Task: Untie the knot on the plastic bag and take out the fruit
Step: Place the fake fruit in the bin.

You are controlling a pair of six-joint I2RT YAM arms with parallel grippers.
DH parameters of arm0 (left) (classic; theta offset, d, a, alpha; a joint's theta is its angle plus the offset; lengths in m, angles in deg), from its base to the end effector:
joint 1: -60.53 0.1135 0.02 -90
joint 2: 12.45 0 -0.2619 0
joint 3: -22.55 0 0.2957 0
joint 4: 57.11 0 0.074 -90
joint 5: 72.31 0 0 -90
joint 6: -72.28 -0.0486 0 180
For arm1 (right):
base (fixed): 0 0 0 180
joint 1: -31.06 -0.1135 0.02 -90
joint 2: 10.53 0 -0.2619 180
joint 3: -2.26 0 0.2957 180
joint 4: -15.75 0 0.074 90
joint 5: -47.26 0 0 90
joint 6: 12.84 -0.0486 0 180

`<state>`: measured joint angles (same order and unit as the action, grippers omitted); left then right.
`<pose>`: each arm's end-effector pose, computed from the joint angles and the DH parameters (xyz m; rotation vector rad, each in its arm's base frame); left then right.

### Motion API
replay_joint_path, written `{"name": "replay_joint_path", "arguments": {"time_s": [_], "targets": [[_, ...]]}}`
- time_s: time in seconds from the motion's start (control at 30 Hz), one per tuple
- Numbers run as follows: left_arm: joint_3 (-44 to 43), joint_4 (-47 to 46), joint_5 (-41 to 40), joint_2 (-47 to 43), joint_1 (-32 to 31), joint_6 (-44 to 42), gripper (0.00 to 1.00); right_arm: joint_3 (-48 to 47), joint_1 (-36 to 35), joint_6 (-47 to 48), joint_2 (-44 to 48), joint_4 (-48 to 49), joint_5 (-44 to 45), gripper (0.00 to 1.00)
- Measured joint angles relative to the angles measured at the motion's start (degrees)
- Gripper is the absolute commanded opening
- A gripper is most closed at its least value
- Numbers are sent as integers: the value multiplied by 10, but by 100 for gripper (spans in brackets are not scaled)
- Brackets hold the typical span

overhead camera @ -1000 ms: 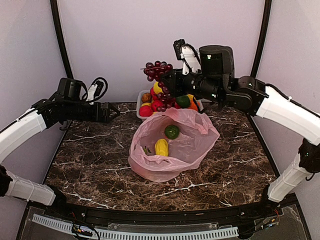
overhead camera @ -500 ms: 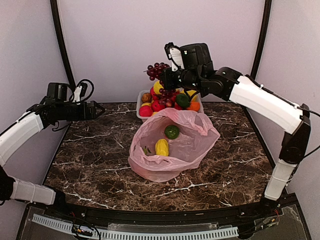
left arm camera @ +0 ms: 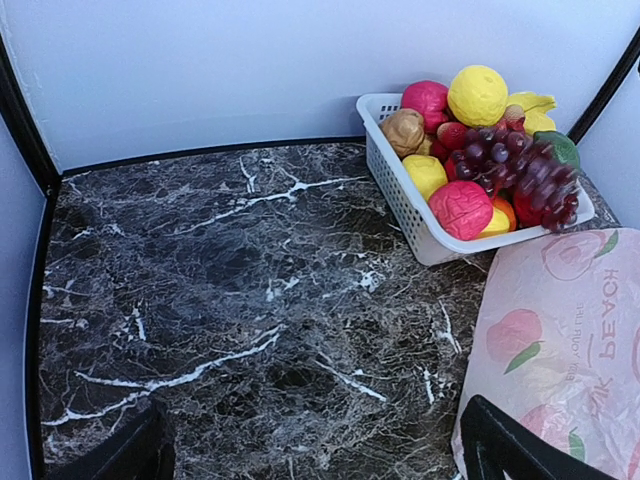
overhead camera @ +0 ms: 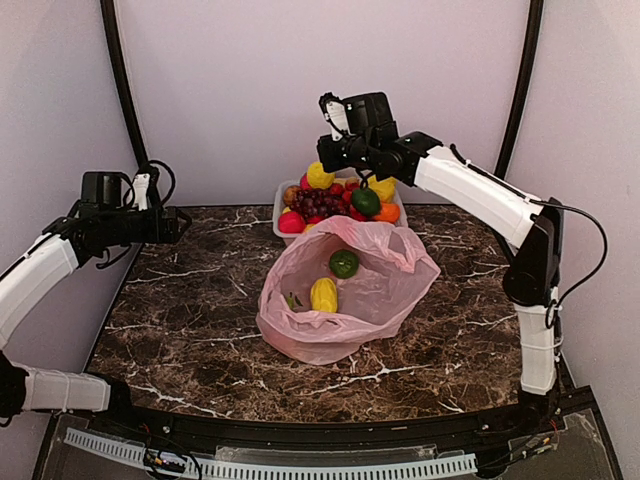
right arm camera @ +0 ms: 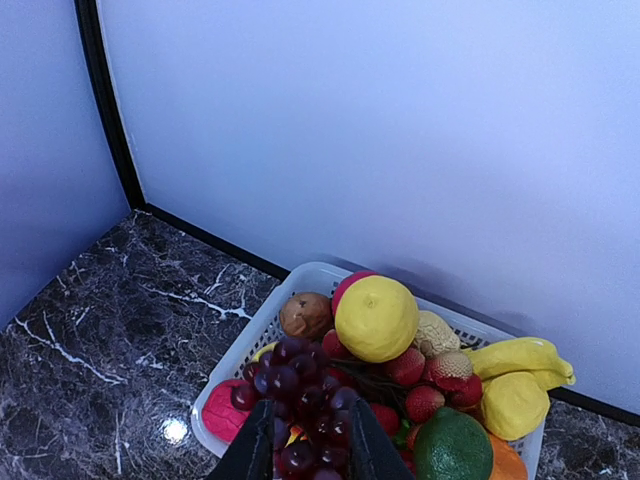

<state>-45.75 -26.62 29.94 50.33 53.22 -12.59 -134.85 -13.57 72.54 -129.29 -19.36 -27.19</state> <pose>0.3009 -0.0490 0.3236 0.1756 2.0059 -0.3530 0.3951 0.3718 0.4013 -0.4582 1.8093 0.3446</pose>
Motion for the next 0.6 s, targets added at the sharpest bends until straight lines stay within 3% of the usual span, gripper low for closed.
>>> {"name": "replay_joint_path", "arguments": {"time_s": [0.3,0.6], "targets": [[9,-10,-29,0,1,-12,99,-59,20,21,-80,14,-27,29],[19,-22,12,10,1,-13,99,0,34,11,-76,14,-83,59]]}}
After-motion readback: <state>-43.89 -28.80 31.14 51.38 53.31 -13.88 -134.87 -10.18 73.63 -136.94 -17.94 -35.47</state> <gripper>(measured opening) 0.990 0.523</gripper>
